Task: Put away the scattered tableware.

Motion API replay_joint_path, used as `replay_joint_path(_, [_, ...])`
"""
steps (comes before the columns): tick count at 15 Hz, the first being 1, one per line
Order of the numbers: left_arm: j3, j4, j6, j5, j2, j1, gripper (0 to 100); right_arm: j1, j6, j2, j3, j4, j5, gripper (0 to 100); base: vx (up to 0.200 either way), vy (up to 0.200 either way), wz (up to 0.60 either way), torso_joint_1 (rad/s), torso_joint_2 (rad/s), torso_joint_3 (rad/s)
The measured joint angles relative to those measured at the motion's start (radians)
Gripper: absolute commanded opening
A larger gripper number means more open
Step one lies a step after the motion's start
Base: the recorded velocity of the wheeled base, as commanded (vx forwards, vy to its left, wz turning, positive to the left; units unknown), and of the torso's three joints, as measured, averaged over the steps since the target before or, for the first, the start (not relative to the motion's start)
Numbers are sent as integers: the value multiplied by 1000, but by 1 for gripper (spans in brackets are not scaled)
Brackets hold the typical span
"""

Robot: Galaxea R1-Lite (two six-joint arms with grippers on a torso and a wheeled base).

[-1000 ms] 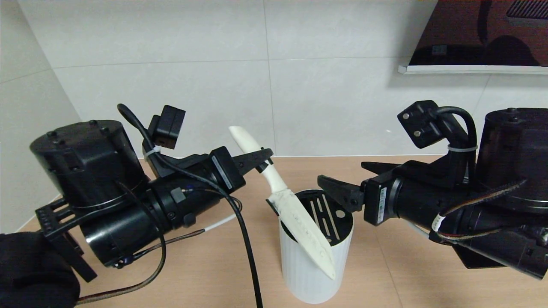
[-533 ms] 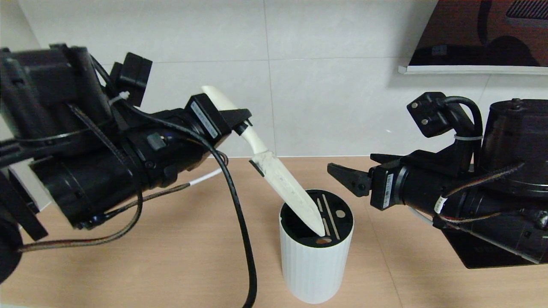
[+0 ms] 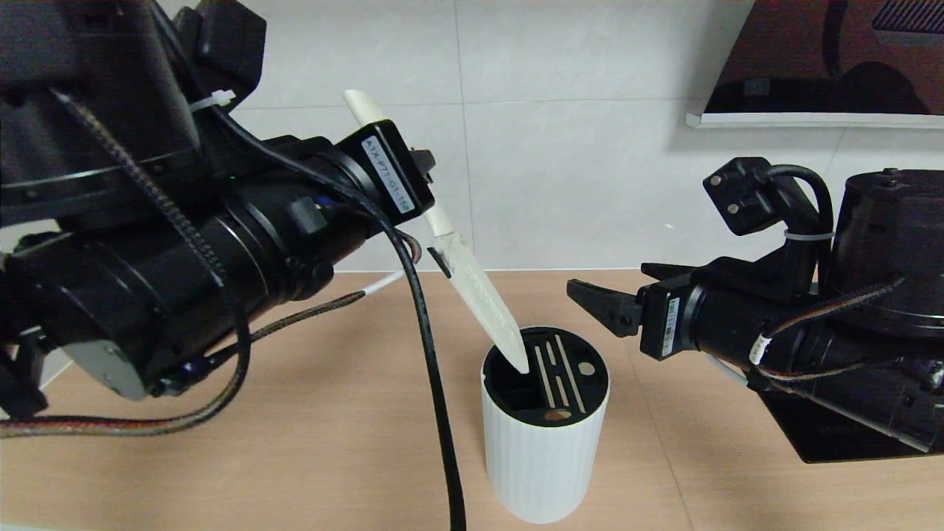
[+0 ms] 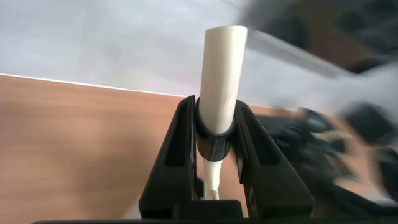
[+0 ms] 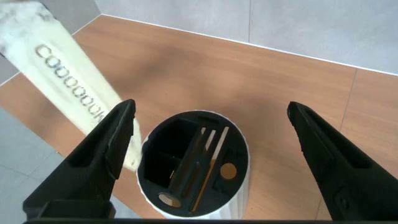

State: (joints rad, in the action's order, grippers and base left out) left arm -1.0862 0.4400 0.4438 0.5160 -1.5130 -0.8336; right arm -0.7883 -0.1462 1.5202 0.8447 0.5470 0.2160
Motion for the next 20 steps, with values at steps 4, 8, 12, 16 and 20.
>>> replay_joint_path(4, [1,3,-90,206,-34,-105,0,0,0,1,-2,0,0,100,0,0,0,0,0,0])
replay_joint_path(8, [8,91,-118,273,-93,-140,0,0,1,2,-2,0,2,100,0,0,0,0,0,0])
replay_joint_path(12, [49,223,-195,291,-139,-143,0,0,1,2,-2,0,2,100,0,0,0,0,0,0])
replay_joint_path(16, [69,267,-207,292,-180,-144,0,0,1,4,-2,0,2,100,0,0,0,0,0,0])
replay_joint_path(20, [71,269,-199,292,-210,-143,0,0,1,9,-2,0,2,100,0,0,0,0,0,0])
